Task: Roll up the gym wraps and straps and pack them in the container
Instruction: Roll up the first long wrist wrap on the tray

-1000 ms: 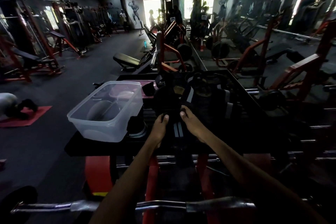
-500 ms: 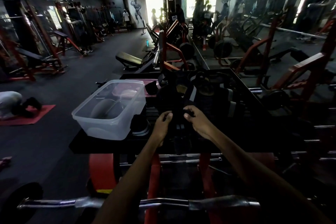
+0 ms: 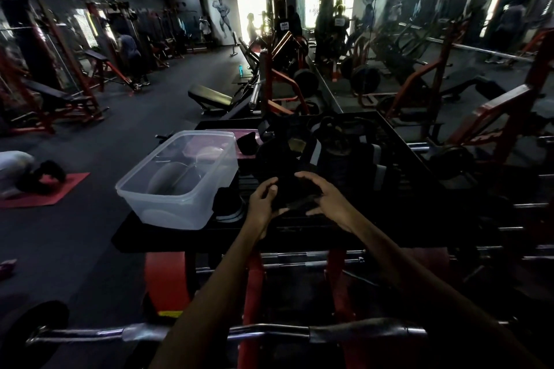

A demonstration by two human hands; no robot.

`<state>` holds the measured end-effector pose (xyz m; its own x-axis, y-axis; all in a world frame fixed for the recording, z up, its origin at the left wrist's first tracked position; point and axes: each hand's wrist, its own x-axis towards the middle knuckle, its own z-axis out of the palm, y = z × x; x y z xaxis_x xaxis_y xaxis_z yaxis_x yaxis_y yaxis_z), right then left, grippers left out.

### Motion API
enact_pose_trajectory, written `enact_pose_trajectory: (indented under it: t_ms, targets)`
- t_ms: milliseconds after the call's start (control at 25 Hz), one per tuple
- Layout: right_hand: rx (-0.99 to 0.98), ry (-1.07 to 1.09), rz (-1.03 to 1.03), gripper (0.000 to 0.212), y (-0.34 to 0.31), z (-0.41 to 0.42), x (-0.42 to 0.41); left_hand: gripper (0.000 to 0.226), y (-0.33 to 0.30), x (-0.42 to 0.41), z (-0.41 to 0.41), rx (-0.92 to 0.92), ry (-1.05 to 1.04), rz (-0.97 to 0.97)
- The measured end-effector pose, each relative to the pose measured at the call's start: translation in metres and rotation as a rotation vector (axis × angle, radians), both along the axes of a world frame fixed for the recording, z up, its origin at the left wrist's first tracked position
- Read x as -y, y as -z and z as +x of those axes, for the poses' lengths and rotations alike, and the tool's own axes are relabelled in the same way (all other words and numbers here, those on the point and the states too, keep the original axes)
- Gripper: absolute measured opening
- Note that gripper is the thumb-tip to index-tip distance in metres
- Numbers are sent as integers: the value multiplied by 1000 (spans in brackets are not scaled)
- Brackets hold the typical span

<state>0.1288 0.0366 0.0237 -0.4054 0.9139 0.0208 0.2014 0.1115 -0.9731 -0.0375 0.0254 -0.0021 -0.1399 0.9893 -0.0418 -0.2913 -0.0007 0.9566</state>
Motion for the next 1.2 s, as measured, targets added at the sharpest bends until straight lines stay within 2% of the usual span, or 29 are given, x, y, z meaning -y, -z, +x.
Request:
enact_pose_trajectory:
  t_ms: [80,160,240,360,560,600,680,760,840,920,1000,1040,1120,1200]
  targets:
    - [190,-52,195,60,4,3,1,25,1,0,-3,19,-27,18]
    - [175,23,294,40,10,0,0,26,-1,2,-3,-5,-18,29]
    - [110,217,359,30,10,-6,-3,24,-2,5,1,-35,29,51]
    - [60,393,384,28,6,-19,-10,26,-4,8,5,-58,63,102]
    - [26,435,352,21,3,-34,-17,31,-4,13,3,-82,78,203]
    - [26,431,333,23,0,-35,-17,38,-4,15,3,-89,72,214]
    - [21,401,308,31,-8,-35,-17,72,-5,17,2,-118,73,238]
    - [72,338,296,23,-16,-34,-16,88,-5,18,2,-132,102,259]
    - [166,263,217,23,-22,-33,-14,79,-6,19,5,-145,118,275]
    - [233,221,108,36,-31,-31,-15,49,-7,17,8,-149,96,253]
    - [296,237,50,41,-37,-25,-17,34,-7,14,9,-139,49,203]
    - [271,245,4,38,-38,-21,-19,30,-7,12,9,-121,27,186]
    - [55,154,-157,34,-36,-14,-14,25,-9,13,8,-67,-28,193]
    - [-142,28,-241,44,-28,-12,-10,25,-7,14,7,-80,-47,216]
